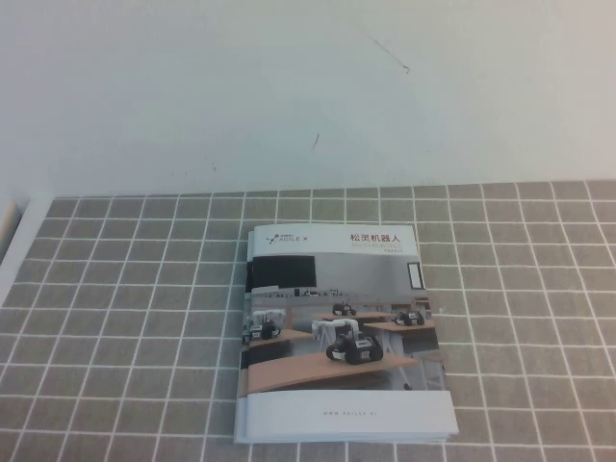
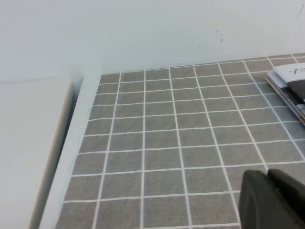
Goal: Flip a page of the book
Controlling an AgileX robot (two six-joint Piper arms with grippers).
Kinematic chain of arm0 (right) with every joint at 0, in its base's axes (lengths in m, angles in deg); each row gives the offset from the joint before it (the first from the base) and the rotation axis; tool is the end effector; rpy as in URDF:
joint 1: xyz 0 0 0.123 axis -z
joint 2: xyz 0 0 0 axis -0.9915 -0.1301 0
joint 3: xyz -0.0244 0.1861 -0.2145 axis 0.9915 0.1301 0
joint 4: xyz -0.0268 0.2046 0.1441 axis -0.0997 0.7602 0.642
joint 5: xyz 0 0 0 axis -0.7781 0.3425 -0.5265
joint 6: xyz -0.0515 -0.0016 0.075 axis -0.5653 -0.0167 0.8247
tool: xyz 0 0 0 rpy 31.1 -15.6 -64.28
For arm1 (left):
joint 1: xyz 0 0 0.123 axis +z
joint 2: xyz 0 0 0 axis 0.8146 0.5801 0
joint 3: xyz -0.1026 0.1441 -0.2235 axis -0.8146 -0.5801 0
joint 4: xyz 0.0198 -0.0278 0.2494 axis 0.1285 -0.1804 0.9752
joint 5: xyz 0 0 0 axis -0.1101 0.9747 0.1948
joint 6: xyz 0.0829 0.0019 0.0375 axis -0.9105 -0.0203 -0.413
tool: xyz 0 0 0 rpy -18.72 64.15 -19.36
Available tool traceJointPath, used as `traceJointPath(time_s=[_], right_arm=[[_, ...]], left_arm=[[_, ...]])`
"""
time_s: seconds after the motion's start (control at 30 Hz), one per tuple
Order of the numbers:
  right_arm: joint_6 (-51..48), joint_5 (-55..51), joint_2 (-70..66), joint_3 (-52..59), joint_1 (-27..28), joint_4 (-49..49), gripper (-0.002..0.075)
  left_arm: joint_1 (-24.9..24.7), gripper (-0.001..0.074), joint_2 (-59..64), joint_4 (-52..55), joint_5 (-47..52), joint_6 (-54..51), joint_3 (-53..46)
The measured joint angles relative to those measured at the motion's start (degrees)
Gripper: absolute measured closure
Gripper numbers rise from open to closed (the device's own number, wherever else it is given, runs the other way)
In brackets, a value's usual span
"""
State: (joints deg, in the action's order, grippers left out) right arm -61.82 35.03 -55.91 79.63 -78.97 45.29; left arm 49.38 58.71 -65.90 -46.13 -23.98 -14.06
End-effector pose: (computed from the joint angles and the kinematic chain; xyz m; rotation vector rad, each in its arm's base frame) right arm 0.0530 -0.0022 0.1755 -0.1148 1.8401 -0.1573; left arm 0.0551 -0.0065 0.1861 0.0686 1.7159 -0.0993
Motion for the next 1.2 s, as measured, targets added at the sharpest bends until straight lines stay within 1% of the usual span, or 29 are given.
traceJointPath(time_s=[0.87, 1.0, 1.2], right_arm=[[0.0, 0.0, 0.0, 0.0, 0.0, 0.0, 0.0729], [0.0, 0.0, 0.0, 0.0, 0.0, 0.0, 0.0729], [0.0, 0.0, 0.0, 0.0, 0.0, 0.0, 0.0729]], left_arm=[[-0.1, 0.0738, 0.0, 0.0, 0.0, -0.1, 0.0], [-0.1, 0.0738, 0.0, 0.0, 4.4, -0.1, 0.0], [-0.1, 0.0738, 0.0, 0.0, 5.0, -0.1, 0.1]])
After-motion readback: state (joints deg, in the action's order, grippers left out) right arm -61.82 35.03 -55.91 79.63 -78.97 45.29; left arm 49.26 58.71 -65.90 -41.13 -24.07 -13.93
